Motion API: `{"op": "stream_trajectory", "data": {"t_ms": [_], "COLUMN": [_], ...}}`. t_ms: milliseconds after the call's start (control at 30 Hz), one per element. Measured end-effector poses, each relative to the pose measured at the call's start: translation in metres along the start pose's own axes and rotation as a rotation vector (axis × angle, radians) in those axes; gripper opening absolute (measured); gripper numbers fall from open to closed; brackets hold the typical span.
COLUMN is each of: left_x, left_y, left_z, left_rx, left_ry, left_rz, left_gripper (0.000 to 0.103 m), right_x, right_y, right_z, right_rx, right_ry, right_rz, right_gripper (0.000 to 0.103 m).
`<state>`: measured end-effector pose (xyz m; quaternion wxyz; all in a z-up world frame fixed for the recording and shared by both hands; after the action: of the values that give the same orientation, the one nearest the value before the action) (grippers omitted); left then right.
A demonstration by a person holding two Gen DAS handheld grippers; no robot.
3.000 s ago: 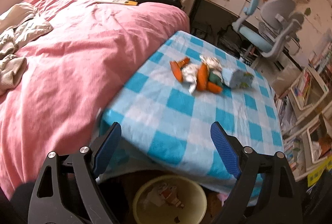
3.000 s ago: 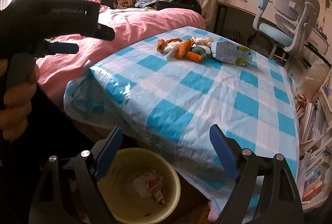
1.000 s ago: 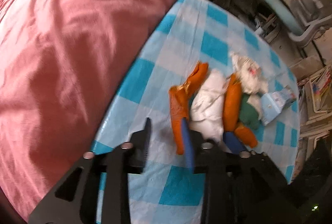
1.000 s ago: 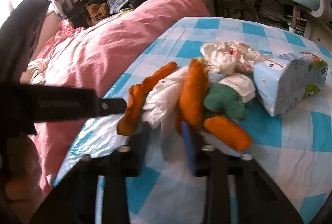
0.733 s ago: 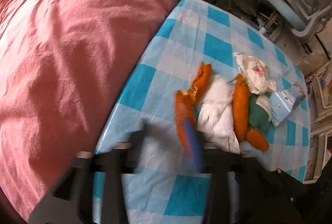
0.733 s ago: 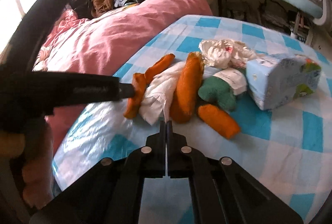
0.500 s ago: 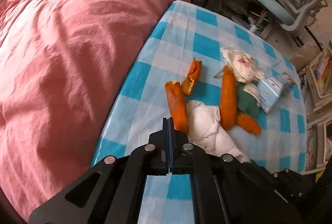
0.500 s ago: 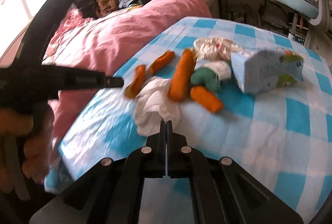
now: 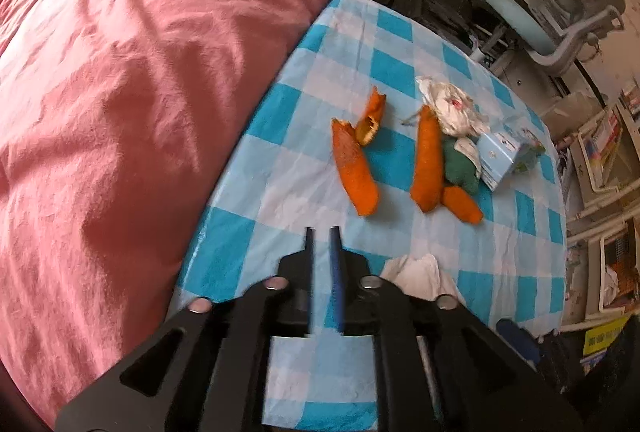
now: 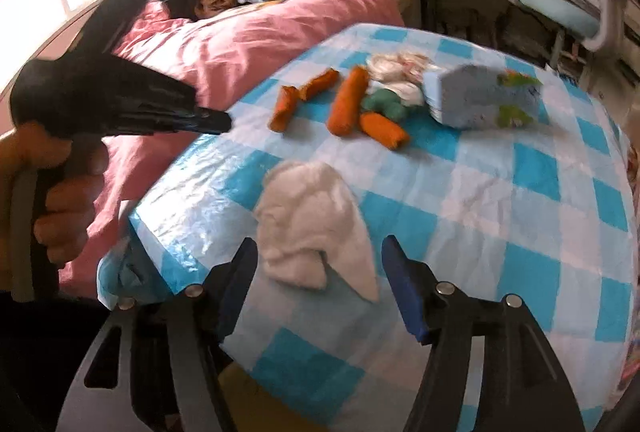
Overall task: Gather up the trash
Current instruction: 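Grasp the white cloth with the right tool while the left tool pinches an orange piece, then lift the white cloth off the table with the right tool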
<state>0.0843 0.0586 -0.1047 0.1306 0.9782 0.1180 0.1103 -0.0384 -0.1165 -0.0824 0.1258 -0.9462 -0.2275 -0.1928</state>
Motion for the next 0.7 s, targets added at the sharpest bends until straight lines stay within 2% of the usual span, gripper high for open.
{"op": "stream_trajectory", "data": {"t_ms": [67, 233, 333, 367, 467, 500, 533, 600, 667, 700], "left_x": [0.004, 0.018, 0.027, 0.03, 0.034, 0.036, 0.036, 0.038, 0.037, 0.036], "left_y": [0.0, 0.012, 0.021, 0.022, 0.023, 0.022, 0.022, 0.024, 0.03, 0.034], "left_z": [0.001, 0.012, 0.019, 0.021, 0.026, 0.029, 0.031, 0.033, 0.034, 0.033], "left_rx": [0.004, 0.053, 0.132, 0.157, 0.165, 0.18, 0.183, 0.15, 0.11, 0.107], "left_ry": [0.018, 0.027, 0.043, 0.044, 0.044, 0.039, 0.038, 0.039, 0.034, 0.034], "left_rz": [-0.01, 0.013, 0.035, 0.035, 0.032, 0.031, 0.032, 0.038, 0.069, 0.087], "left_gripper": [0.03, 0.044, 0.055, 0.056, 0.056, 0.056, 0.056, 0.047, 0.015, 0.009], "right_x": [0.005, 0.007, 0.008, 0.009, 0.011, 0.012, 0.012, 0.011, 0.011, 0.011], "right_y": [-0.004, -0.008, -0.009, -0.008, -0.005, -0.004, -0.003, 0.0, 0.004, 0.004], "right_z": [0.008, 0.023, 0.029, 0.032, 0.033, 0.033, 0.033, 0.033, 0.032, 0.031], "right_rx": [-0.004, -0.022, -0.031, -0.034, -0.04, -0.047, -0.062, -0.067, -0.056, -0.052], "right_ry": [0.002, -0.007, -0.02, -0.027, -0.024, -0.025, -0.022, -0.019, -0.024, -0.027], "right_rz": [-0.011, -0.024, -0.033, -0.033, -0.036, -0.038, -0.041, -0.039, -0.032, -0.031], "right_gripper": [0.062, 0.062, 0.062, 0.062, 0.061, 0.059, 0.052, 0.04, 0.018, 0.014]}}
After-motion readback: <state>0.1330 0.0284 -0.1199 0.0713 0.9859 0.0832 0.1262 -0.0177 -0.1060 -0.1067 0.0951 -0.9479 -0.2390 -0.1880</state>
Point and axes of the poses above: each gripper's, at about its wrist camera, not at the fingertips, and z roughly the way its jaws point, y to its right, x to its top, the point moved 3 cm from there along z, roughly the way its jaws point, and after that the axes turned 12 degrees about -y, right-handed, at the moved point
